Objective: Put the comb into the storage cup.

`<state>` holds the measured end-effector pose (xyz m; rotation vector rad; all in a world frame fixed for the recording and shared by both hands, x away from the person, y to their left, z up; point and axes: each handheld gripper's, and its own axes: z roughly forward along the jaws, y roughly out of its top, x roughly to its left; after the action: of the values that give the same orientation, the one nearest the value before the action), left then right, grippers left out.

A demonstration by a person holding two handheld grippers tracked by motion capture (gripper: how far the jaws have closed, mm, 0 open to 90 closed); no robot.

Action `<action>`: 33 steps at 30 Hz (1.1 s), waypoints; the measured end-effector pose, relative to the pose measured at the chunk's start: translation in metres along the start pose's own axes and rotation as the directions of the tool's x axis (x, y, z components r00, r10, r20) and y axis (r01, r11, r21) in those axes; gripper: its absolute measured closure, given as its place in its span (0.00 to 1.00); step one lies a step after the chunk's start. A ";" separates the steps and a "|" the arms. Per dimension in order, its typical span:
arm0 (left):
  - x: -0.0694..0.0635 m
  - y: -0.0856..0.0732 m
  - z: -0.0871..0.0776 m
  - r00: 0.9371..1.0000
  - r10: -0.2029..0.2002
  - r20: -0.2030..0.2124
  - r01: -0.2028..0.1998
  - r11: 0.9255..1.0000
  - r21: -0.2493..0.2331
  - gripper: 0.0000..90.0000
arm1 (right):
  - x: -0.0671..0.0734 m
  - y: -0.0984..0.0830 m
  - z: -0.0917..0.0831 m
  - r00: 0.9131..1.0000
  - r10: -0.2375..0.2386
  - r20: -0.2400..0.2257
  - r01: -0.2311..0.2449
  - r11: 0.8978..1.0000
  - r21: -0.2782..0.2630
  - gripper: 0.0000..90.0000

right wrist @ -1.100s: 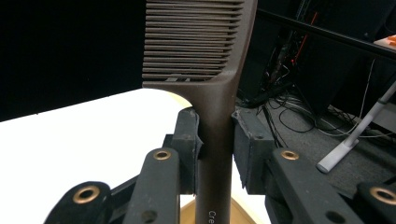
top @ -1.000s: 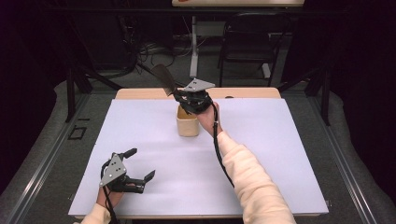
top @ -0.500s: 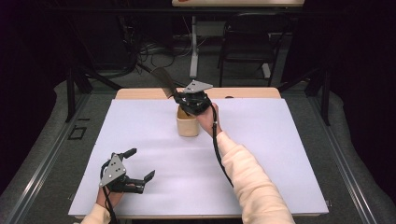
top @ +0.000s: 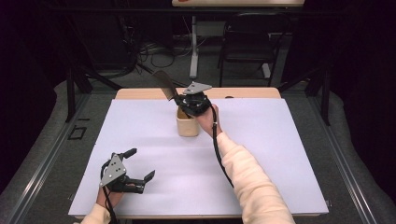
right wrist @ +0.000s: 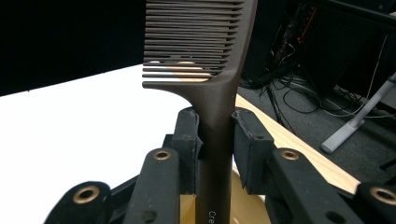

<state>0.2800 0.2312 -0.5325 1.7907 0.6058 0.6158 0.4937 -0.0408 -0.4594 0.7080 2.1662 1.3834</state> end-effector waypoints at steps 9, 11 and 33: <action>0.000 0.000 0.000 1.000 0.003 0.000 -0.003 1.000 0.005 0.00 | -0.002 -0.004 0.001 1.000 0.011 -0.002 -0.011 1.000 0.013 0.80; 0.000 0.000 0.000 1.000 0.000 -0.002 0.000 1.000 0.001 0.00 | -0.002 -0.005 0.001 1.000 0.009 0.001 -0.009 1.000 0.015 0.80; 0.000 -0.001 0.000 1.000 0.003 -0.002 -0.003 1.000 0.008 0.00 | -0.005 -0.011 0.001 1.000 0.017 -0.003 -0.017 0.998 0.054 0.80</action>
<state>0.2802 0.2315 -0.5330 1.7986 0.6074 0.6184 0.4963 -0.0472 -0.4696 0.7459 2.2125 1.3398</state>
